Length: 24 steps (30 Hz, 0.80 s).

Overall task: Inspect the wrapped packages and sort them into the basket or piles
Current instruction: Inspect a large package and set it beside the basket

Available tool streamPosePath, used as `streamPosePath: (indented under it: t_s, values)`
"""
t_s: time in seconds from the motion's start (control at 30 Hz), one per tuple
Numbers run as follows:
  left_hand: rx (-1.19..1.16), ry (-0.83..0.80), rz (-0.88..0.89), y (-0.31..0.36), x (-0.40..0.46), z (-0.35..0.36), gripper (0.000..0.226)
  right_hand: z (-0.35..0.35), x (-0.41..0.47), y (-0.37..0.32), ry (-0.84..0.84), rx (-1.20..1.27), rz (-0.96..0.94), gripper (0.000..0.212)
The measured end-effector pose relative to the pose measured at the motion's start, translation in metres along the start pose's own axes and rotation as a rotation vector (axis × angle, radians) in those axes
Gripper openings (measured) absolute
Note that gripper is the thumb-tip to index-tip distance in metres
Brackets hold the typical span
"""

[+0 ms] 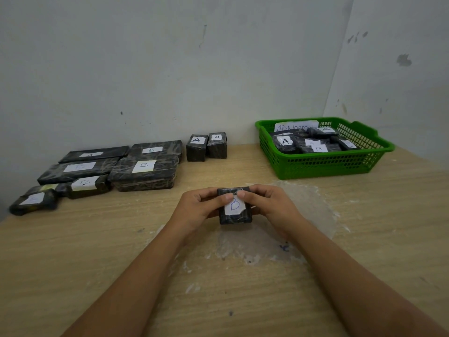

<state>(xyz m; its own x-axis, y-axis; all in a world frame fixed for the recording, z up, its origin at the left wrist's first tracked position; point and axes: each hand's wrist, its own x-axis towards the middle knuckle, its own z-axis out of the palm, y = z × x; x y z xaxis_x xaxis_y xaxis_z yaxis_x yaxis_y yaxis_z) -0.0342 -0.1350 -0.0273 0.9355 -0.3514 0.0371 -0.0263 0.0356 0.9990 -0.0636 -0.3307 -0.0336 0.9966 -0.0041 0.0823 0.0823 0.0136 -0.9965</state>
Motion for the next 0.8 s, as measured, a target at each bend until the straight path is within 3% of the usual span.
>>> streamPosePath:
  t_s: [0.23, 0.53, 0.67, 0.8]
  values:
    - [-0.014, 0.028, -0.004, 0.0025, -0.0002, 0.0011, 0.019, 0.0011, -0.0004, -0.0004, 0.037, 0.024, -0.017, 0.014]
    - [-0.059, 0.112, 0.002, -0.0018, 0.0032, -0.0027, 0.021, 0.0049, -0.0007, -0.001, -0.032, 0.03, 0.054, 0.025]
    - [-0.088, 0.052, -0.029, 0.0003, 0.003, -0.0021, 0.04, 0.0032, 0.0014, 0.0015, 0.006, 0.067, 0.05, 0.023]
    - [-0.093, -0.019, -0.06, 0.0004, 0.0006, -0.0038, 0.042, 0.0026, 0.0025, 0.0026, 0.02, 0.099, 0.039, 0.023]
